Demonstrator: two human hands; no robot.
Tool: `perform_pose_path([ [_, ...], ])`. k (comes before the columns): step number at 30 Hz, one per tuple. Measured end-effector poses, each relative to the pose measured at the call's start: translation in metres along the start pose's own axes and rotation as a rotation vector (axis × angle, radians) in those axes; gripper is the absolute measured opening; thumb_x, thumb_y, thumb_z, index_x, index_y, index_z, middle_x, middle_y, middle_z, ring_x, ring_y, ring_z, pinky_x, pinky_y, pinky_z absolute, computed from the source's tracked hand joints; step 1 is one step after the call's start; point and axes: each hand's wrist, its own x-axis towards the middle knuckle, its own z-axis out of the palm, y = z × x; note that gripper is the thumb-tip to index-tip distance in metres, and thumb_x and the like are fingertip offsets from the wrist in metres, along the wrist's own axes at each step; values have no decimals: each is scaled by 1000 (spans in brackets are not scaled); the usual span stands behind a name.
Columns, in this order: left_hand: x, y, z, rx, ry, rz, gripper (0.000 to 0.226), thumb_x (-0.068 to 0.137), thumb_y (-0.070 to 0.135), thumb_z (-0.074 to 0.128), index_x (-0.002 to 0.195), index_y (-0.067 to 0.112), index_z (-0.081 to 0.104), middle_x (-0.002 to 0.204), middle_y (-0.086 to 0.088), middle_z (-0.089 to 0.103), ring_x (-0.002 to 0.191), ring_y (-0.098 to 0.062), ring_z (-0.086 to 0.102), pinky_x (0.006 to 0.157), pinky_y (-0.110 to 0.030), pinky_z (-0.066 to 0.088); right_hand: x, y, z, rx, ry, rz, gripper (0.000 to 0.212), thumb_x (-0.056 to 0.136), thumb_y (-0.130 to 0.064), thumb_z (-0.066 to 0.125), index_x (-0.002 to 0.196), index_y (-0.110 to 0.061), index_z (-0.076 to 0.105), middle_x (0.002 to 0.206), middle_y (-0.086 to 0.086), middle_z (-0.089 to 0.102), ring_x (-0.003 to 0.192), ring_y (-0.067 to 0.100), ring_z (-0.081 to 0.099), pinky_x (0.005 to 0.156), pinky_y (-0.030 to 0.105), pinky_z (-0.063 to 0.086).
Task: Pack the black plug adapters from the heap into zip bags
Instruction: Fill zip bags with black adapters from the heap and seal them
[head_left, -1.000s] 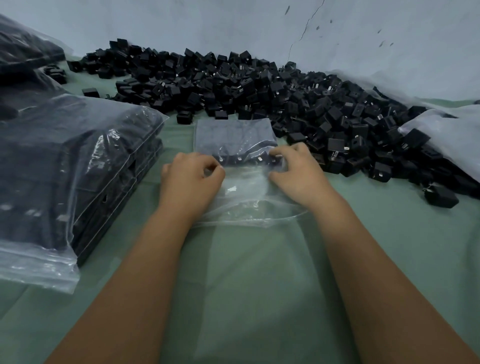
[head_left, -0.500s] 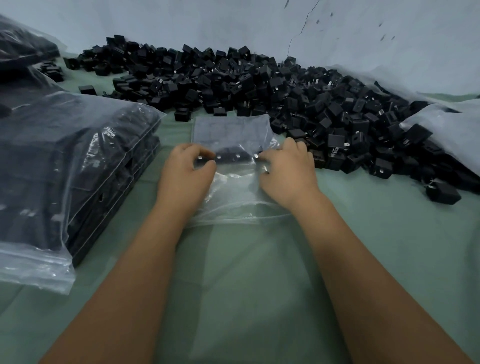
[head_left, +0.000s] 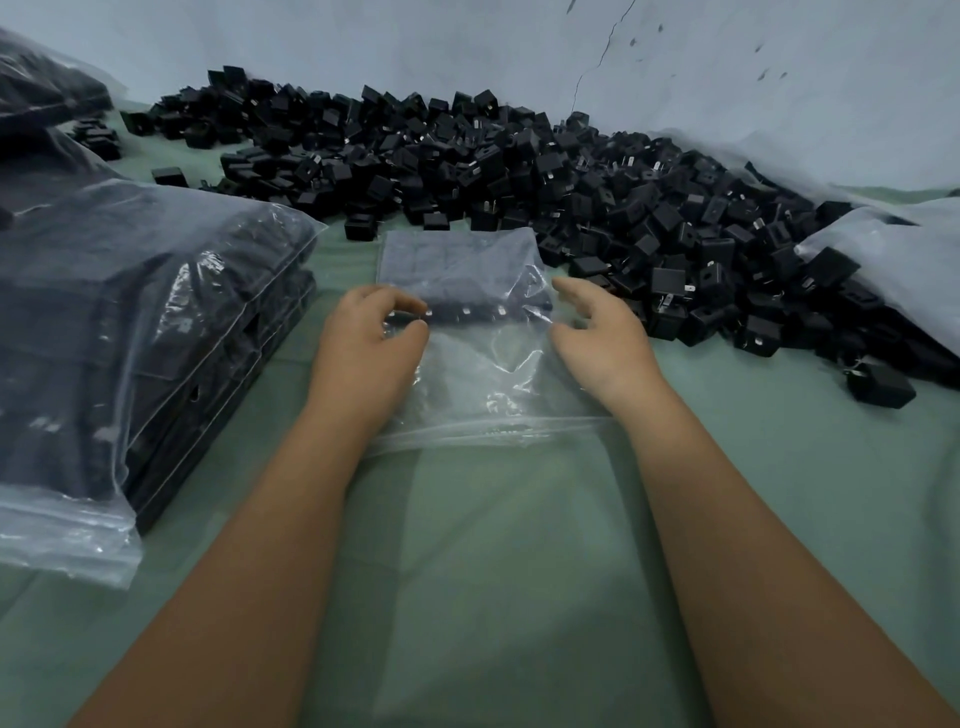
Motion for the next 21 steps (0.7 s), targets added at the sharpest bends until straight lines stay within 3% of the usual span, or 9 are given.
perform_pose_path([
  [3, 0, 0, -1, 5, 6, 3, 18, 89, 14, 59, 96, 29, 66, 112, 8, 53, 89, 14, 48, 73, 3, 29, -2, -3, 0, -144, 130, -171, 37, 82, -12, 55, 114, -27, 65, 116, -6, 60, 112, 15, 53, 102, 41, 39],
  [5, -1, 1, -1, 15, 6, 11, 18, 90, 14, 59, 96, 30, 65, 113, 8, 54, 97, 2, 51, 82, -7, 33, -2, -4, 1, -198, 76, -237, 30, 83, -12, 56, 107, -23, 69, 108, -4, 61, 109, 18, 53, 101, 41, 40],
  [8, -1, 2, -2, 28, -2, 18, 18, 89, 13, 59, 96, 28, 65, 116, 5, 57, 116, -15, 51, 99, -30, 40, -3, 0, 4, -313, -69, -234, 32, 87, -15, 55, 117, -20, 65, 116, -2, 56, 113, 20, 46, 101, 41, 38],
  [10, -1, 3, -3, 44, -6, 15, 17, 89, 13, 60, 95, 28, 65, 120, 4, 58, 121, -19, 50, 105, -37, 40, -4, 2, 5, -307, -95, -204, 34, 89, -17, 53, 122, -21, 60, 120, -4, 51, 114, 18, 42, 102, 39, 36],
  [13, -2, 2, -3, 107, 9, 25, 18, 88, 14, 61, 99, 26, 67, 124, 3, 54, 126, -20, 44, 104, -31, 35, -8, 4, 6, -358, -91, -214, 35, 91, -19, 50, 125, -24, 55, 121, -6, 47, 116, 16, 39, 102, 33, 34],
  [15, -2, 2, -3, 193, 39, 55, 19, 87, 14, 62, 103, 22, 70, 117, 6, 51, 124, -21, 42, 97, -26, 32, -12, 2, 5, -419, -13, -281, 36, 90, -20, 51, 125, -23, 56, 121, -5, 47, 116, 15, 39, 101, 31, 34],
  [18, -3, 2, -2, 302, 31, 108, 22, 88, 15, 62, 107, 20, 71, 112, 4, 55, 117, -23, 44, 98, -30, 36, -15, -7, 4, -452, 35, -398, 39, 89, -25, 53, 127, -29, 55, 133, -3, 43, 125, 16, 35, 108, 35, 29],
  [21, -2, 1, -1, 374, -17, 130, 25, 88, 19, 61, 111, 21, 71, 115, 0, 59, 115, -24, 44, 99, -35, 36, -16, -11, 11, -558, -165, -347, 49, 94, -46, 42, 141, -45, 31, 158, -5, 10, 144, 18, 7, 116, 44, 11],
])
